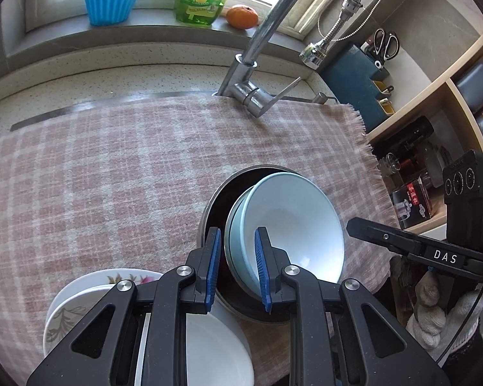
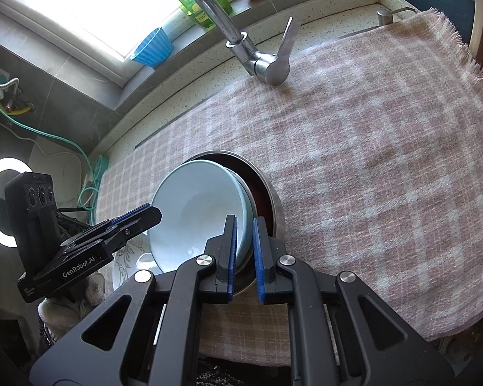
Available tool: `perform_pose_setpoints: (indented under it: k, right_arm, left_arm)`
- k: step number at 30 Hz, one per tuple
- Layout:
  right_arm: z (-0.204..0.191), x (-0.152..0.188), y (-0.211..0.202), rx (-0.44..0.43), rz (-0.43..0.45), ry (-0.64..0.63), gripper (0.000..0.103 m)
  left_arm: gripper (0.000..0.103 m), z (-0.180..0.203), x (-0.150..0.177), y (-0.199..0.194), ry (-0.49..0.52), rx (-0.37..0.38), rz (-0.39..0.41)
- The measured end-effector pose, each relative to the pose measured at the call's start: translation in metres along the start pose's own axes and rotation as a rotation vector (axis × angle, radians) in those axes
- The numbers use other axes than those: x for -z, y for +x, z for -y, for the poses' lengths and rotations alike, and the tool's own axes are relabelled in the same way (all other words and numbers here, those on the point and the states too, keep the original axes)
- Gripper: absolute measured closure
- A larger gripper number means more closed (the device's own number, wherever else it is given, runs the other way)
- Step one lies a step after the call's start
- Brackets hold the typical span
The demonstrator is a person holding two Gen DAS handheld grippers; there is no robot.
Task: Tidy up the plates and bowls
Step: 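Open both grippers and regrip the steel bowl rim with the nested bowls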
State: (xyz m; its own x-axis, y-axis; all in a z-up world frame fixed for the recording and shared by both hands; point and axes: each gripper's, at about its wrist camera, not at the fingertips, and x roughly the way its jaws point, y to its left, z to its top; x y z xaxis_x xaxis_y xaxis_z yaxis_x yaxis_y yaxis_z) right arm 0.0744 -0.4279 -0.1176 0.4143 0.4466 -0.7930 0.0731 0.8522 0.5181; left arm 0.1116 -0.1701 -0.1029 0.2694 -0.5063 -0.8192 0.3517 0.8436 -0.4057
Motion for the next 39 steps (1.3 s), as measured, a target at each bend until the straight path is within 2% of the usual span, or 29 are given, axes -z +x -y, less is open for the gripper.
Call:
perform_pose_setpoints:
  k: [2,4,16,26,39]
  right_arm:
    - [0.004,0.001,-0.007,-0.002,0.029,0.01,0.079]
    - [0.01,0.001,-0.013,-0.003,0.055,0.031,0.075]
    - [0.05,0.021,-0.004,-0.039,0.06,0.195,0.075]
    - [0.042,0.021,0.009,-0.048,0.026,0.161,0.075]
    - [0.038,0.014,0.024,-0.046,-0.009,0.126,0.076]
  left_arm:
    - [0.08,-0.006,0.0,-0.006,-0.009,-0.004,0.014]
    - [0.078,-0.013,0.001,-0.011,-0.025,-0.007,0.023]
    - [0.078,-0.041,0.003,-0.014,-0.112,0.011,0.02]
    - [0.078,-0.032,0.002,0.005,-0.106,0.042,-0.02]
    - [0.082,-0.029,0.001,0.016,-0.097,0.04,-0.04]
